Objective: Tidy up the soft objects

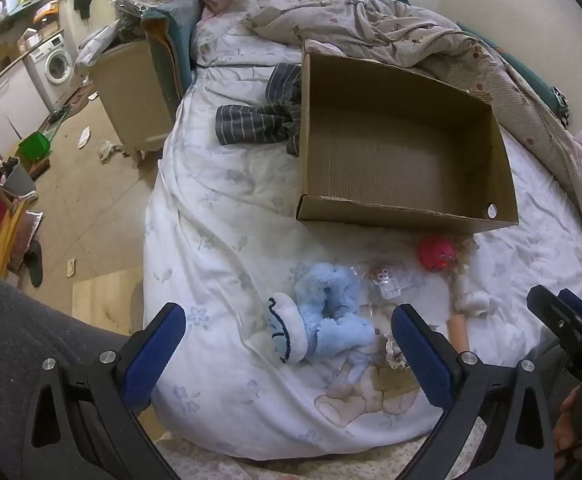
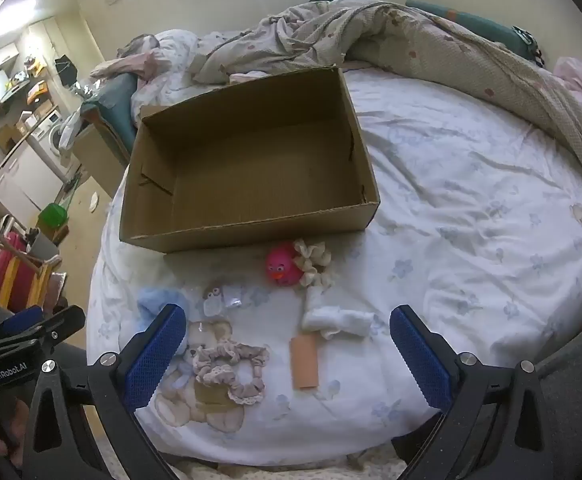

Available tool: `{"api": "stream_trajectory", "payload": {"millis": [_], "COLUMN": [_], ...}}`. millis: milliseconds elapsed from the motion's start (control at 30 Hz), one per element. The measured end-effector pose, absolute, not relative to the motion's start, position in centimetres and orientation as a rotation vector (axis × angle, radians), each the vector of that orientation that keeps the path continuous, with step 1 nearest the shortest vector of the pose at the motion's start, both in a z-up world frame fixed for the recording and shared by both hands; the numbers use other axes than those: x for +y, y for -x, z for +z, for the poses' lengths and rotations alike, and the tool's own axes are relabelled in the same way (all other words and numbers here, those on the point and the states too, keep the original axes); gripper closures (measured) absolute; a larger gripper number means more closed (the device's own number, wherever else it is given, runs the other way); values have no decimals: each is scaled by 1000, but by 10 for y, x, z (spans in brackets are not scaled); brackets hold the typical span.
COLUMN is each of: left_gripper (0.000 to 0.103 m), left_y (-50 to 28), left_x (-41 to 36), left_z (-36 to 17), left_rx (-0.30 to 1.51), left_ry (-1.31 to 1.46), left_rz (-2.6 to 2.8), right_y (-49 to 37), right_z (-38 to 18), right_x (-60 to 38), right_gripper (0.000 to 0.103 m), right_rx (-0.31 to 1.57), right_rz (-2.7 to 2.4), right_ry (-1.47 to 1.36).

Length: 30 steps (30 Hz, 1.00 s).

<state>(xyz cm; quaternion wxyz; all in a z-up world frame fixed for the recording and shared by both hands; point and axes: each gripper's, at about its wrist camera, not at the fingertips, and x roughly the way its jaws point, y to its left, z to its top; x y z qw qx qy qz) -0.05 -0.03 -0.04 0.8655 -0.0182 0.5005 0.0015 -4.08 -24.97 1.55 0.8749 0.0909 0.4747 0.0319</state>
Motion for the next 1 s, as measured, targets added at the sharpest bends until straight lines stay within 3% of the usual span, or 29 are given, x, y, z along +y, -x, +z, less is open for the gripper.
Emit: {"api": "stream_trajectory", "payload": {"millis": [1000], "left_gripper": [0], "left_y": [-1], "left_x": [2], "left_z": [-7], "left_rx": [1079], "left_ry": [41], "left_rz": [18], "right_y": [39], "right_z": [11], "right_x": [-254], "right_gripper": [0], "right_rx": [1005], "right_rz": [65], "right_ry": [-236]}}
